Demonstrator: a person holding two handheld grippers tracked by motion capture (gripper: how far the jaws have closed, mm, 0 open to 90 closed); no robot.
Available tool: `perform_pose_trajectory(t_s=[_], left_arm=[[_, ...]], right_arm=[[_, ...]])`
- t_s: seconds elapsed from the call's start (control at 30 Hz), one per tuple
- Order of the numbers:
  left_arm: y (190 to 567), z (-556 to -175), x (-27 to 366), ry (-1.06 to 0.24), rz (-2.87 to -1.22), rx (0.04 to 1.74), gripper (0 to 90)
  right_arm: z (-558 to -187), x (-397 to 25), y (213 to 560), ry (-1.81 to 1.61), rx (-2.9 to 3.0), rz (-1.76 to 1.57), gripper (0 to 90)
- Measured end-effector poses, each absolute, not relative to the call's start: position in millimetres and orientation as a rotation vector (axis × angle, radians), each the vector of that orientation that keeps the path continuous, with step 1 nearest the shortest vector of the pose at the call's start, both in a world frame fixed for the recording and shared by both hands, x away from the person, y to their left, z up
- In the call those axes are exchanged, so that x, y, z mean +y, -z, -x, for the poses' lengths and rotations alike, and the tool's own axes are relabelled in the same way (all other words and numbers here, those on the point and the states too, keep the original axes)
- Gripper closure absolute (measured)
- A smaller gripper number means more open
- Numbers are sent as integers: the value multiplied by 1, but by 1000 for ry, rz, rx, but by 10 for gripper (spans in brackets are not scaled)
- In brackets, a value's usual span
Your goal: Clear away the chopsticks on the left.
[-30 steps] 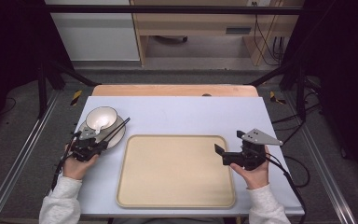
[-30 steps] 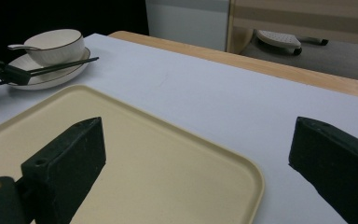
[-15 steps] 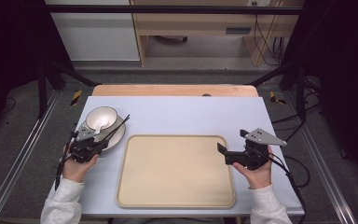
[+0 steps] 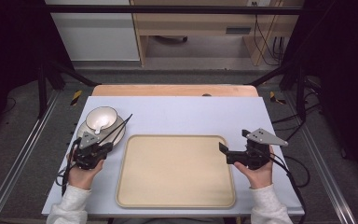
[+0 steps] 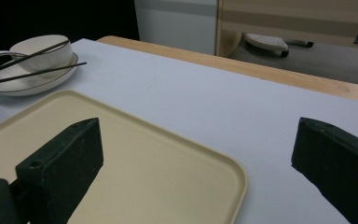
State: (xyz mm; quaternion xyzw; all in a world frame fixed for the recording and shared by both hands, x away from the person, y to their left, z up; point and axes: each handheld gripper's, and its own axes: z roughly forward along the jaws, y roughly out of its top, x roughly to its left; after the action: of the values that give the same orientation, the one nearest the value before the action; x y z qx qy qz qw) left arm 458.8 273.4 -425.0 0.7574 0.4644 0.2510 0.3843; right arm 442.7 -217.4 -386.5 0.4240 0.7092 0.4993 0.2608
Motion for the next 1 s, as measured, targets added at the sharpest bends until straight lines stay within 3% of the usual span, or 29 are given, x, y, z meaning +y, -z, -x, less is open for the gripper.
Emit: perform_pose_trajectory(t_s=[1.0], left_arm=[[426, -405, 210, -699, -1688, 1347, 851]], right_arm=[[-441, -220, 384, -1382, 1913, -1151, 27]])
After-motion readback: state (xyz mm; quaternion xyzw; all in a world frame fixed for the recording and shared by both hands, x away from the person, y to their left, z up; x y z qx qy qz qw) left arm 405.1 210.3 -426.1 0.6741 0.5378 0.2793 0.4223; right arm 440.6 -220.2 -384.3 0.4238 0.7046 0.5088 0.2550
